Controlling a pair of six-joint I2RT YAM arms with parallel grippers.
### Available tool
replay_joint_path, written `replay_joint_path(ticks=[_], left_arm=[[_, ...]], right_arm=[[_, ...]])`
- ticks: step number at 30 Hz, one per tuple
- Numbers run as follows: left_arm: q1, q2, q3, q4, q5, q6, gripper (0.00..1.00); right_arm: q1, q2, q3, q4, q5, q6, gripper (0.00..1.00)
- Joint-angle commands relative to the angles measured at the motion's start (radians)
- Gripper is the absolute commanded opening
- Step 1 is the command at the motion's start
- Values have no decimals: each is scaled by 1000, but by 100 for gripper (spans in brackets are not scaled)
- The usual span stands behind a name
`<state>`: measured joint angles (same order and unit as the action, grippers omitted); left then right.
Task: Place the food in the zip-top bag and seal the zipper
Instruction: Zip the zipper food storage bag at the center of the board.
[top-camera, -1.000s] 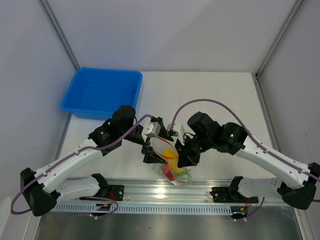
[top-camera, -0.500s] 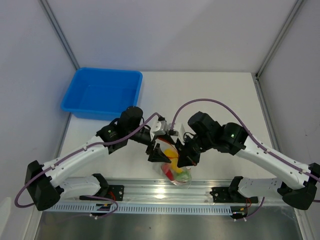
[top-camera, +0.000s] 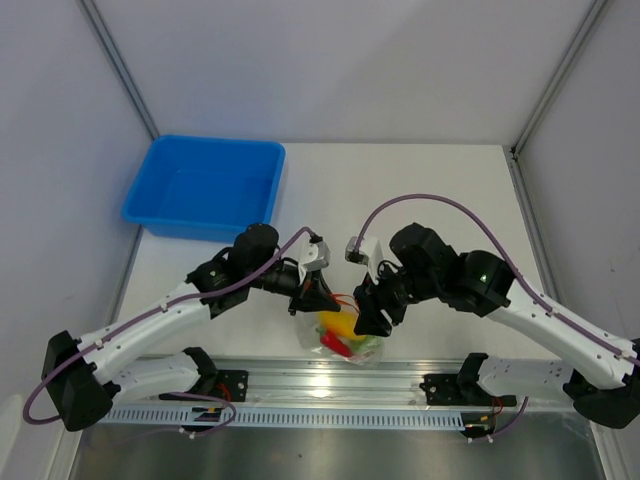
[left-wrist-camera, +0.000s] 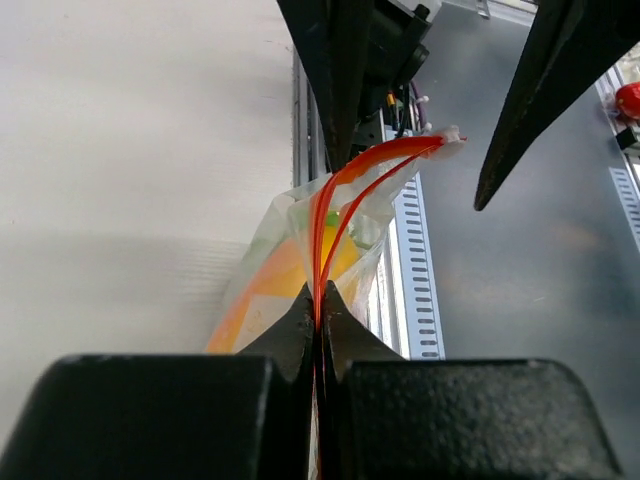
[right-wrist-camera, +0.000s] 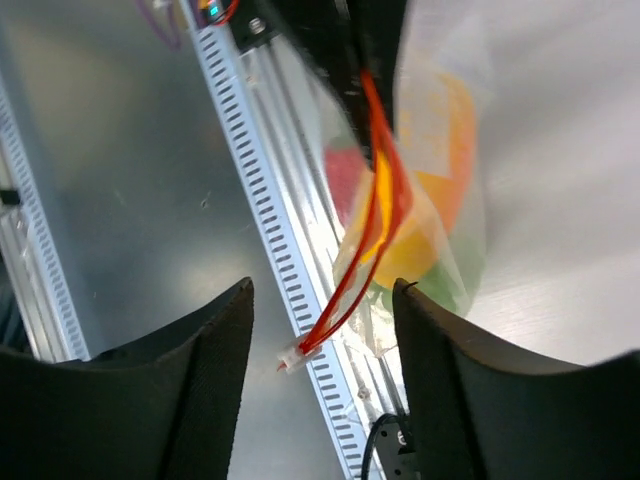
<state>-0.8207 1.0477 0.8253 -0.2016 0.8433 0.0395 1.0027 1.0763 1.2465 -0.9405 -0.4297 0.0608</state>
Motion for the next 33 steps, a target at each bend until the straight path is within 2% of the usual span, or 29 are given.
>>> replay_joint_path(ticks=[1,4,7,12,17,22,26,27,28,31,33], left_arm=[[-1,-31,5,21,-61,-100,1],[5,-43,-3,31,-92,-208,1],[8,-61,-31,86,-66,-309,1],[9,-71,-46,122,-47,-388,1],[15,-52,-43,94,-32,-389,1],[14,-55,-51,93,-13,-389,1],[17,-55,-43,90,2,-386,1],[17,-54,-40,88,5,-385,1],[17,-54,-38,84,5,-383,1],[18,-57,-35,65,13,-371,1],[20,-58,-34,54,17,-359,1]], right_arm=[[-7,-38,-19,57,130,63,61],[-7,-81,-48,83,253,106,64],[-9,-160,-120,146,371,138,73],[-10,-285,-240,274,384,180,71],[-10,-317,-332,354,358,203,62],[-9,-262,-309,356,199,174,56],[13,-191,-274,319,175,154,51],[16,-185,-265,303,183,149,49],[16,-179,-259,292,190,145,40],[16,-168,-230,252,215,128,25],[14,-164,-208,220,247,119,20]])
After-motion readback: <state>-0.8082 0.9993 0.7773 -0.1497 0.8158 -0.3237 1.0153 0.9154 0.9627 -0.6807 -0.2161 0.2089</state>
